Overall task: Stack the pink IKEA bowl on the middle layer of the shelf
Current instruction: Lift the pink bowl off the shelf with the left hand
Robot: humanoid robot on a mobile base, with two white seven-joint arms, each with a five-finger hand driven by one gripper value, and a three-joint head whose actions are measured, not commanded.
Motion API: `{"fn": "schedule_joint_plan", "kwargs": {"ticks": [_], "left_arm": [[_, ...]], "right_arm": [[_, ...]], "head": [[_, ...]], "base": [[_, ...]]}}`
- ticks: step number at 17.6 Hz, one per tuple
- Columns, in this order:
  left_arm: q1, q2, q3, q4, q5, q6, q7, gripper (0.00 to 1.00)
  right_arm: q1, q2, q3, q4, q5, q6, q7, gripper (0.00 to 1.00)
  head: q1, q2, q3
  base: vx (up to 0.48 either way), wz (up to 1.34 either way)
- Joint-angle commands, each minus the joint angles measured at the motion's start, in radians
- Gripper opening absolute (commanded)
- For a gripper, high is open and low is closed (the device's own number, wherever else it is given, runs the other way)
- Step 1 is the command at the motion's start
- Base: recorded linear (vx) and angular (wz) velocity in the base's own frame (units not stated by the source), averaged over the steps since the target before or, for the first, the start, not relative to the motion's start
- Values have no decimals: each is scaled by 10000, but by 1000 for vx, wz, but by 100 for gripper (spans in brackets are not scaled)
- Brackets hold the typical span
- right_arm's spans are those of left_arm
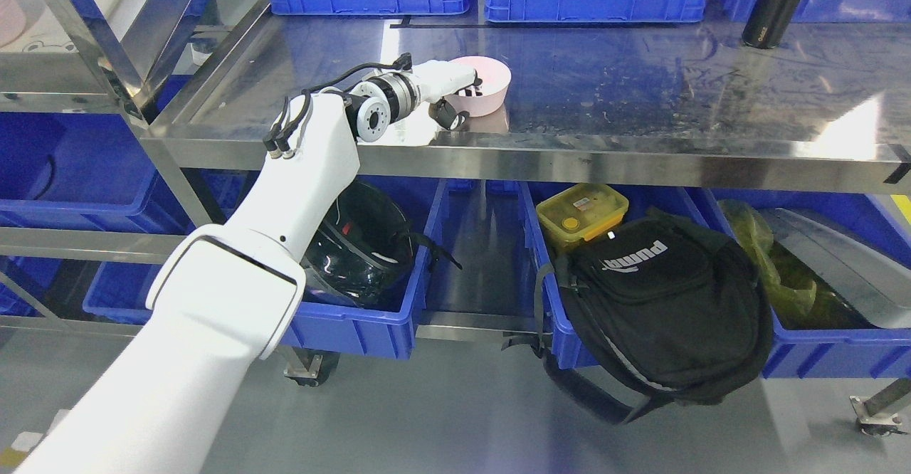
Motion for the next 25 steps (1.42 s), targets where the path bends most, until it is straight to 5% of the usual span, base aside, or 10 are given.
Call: {"fn": "schedule_joint_plan", "kwargs": {"ticks": [1,6,11,15,25], "left_arm": [[92,174,2055,-1447,35,-347,-64,0],[857,174,4037,-3624,81,-2677,-798,0],[3185,174,4622,-7672,648,-4519,-1291,0],[5028,174,5021,-9655,649,-4644,-1276,0],[6059,174,4837,-10302,664,-4644,-1844,1]], "right_arm": [[215,-175,0,-175,0,7,-1,100],[215,-175,0,-175,0,7,-1,100],[215,-175,0,-175,0,7,-1,100],[215,-175,0,-175,0,7,-1,100],[215,-175,0,-175,0,7,-1,100]], "head": [[0,0,0],[0,0,0],[0,0,0],[0,0,0],[0,0,0]], "base": [[0,0],[0,0],[0,0],[1,9],[19,439]]}}
